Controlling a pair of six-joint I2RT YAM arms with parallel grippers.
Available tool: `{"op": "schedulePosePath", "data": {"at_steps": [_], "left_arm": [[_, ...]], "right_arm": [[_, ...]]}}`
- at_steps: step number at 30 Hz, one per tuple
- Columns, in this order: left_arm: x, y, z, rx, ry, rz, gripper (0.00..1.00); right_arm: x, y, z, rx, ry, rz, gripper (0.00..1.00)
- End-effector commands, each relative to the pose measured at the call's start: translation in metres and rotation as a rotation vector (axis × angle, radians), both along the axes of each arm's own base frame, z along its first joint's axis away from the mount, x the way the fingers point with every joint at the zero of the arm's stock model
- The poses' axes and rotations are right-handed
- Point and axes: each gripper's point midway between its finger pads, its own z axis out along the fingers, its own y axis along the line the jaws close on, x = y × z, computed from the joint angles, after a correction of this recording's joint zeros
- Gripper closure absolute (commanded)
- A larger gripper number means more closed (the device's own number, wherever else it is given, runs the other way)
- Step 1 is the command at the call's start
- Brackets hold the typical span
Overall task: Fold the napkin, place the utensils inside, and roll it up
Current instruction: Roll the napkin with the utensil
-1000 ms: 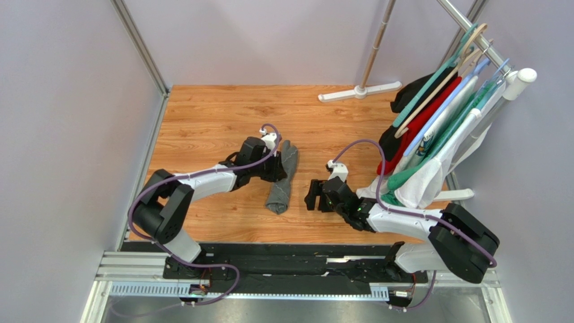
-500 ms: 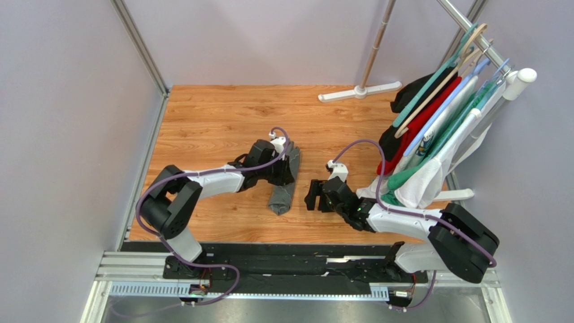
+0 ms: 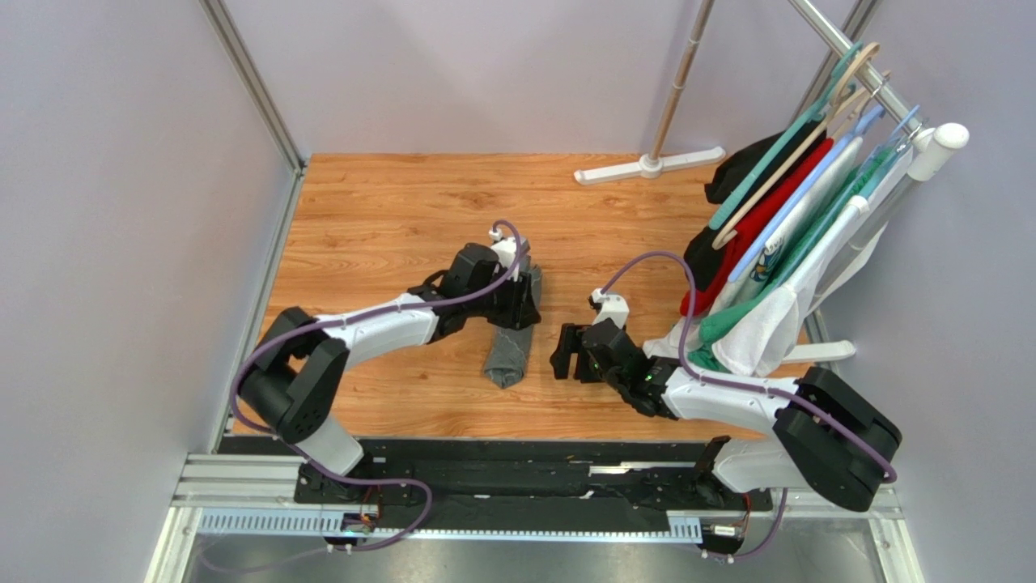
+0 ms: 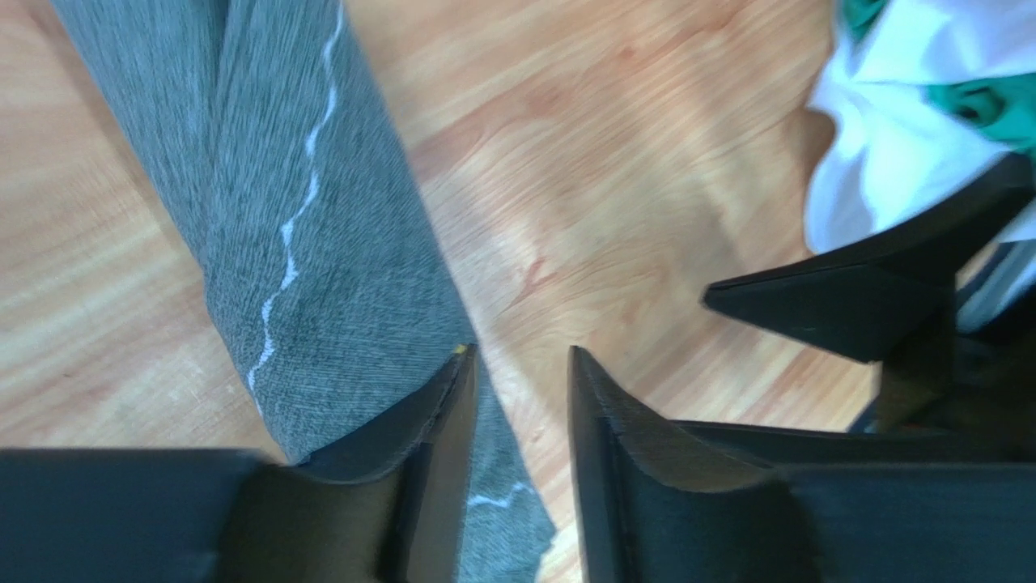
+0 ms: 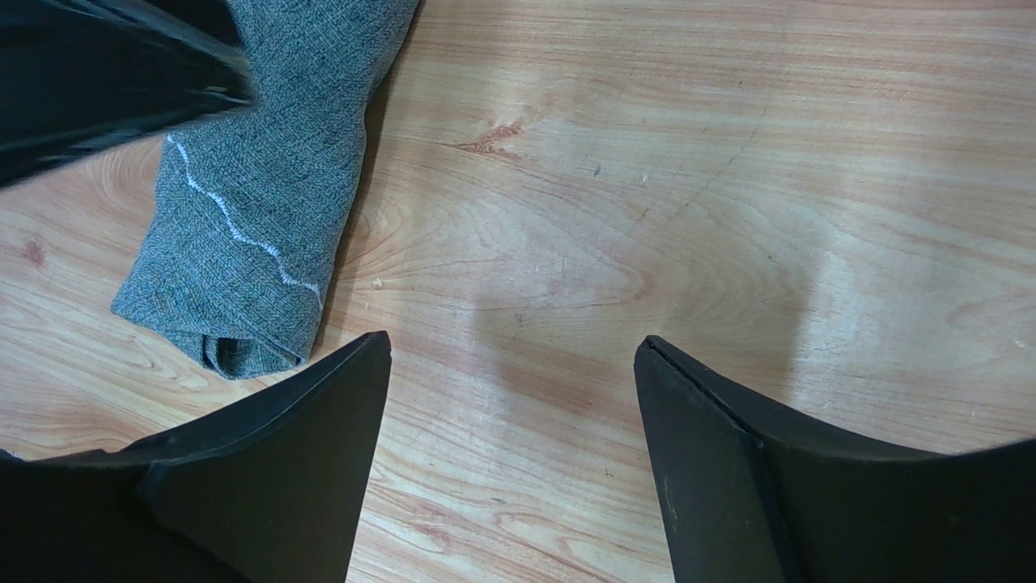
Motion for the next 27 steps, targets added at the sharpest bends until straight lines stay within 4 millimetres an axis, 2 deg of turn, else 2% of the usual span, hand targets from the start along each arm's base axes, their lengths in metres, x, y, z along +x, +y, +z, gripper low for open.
{"op": "schedulePosePath", "data": {"at_steps": [1,2,5,7,9,10,11,12,13,17,18,19,22,23,27], "left_arm": [[0.015,-0.001,0.075,-0.048,-0.176,0.013,0.47],[0.016,0.005,0.088,-0.058,-0.212,0.03,0.44],[0.018,0.027,0.091,-0.044,-0.218,0.072,0.39],[0.017,0.038,0.08,-0.047,-0.187,0.084,0.34],[0.024,0.052,0.075,-0.062,-0.184,0.114,0.32],[0.017,0.056,0.062,-0.073,-0.147,0.106,0.31],[0.021,0.065,0.06,-0.091,-0.138,0.126,0.31],[0.023,0.065,0.061,-0.124,-0.152,0.125,0.32],[0.015,0.067,0.05,-0.145,-0.112,0.114,0.32],[0.009,0.066,0.036,-0.172,-0.086,0.086,0.35],[0.011,0.064,0.038,-0.185,-0.1,0.078,0.35],[0.008,0.064,0.034,-0.191,-0.09,0.075,0.36],[0.008,0.062,0.024,-0.216,-0.058,0.066,0.36],[0.009,0.062,0.018,-0.215,-0.042,0.068,0.37],[0.011,0.06,0.009,-0.237,-0.013,0.076,0.38]], "right_arm": [[0.01,0.007,0.021,0.048,-0.064,-0.015,0.22],[0.01,0.007,0.021,0.048,-0.063,-0.016,0.22],[0.011,0.008,0.023,0.051,-0.065,-0.014,0.22],[0.011,0.01,0.024,0.054,-0.064,-0.012,0.22],[0.012,0.014,0.027,0.055,-0.071,-0.003,0.22],[0.012,0.014,0.026,0.052,-0.068,-0.003,0.22],[0.012,0.016,0.026,0.052,-0.071,0.003,0.22],[0.013,0.019,0.028,0.056,-0.073,0.004,0.22],[0.014,0.021,0.029,0.058,-0.073,0.009,0.22],[0.017,0.027,0.026,0.045,-0.065,0.017,0.24],[0.018,0.028,0.025,0.04,-0.063,0.019,0.24],[0.023,0.033,0.031,0.042,-0.073,0.024,0.25],[0.026,0.044,0.03,0.046,-0.06,0.054,0.26],[0.03,0.052,0.038,0.073,-0.078,0.061,0.26],[0.04,0.065,0.041,0.093,-0.071,0.081,0.27]]}}
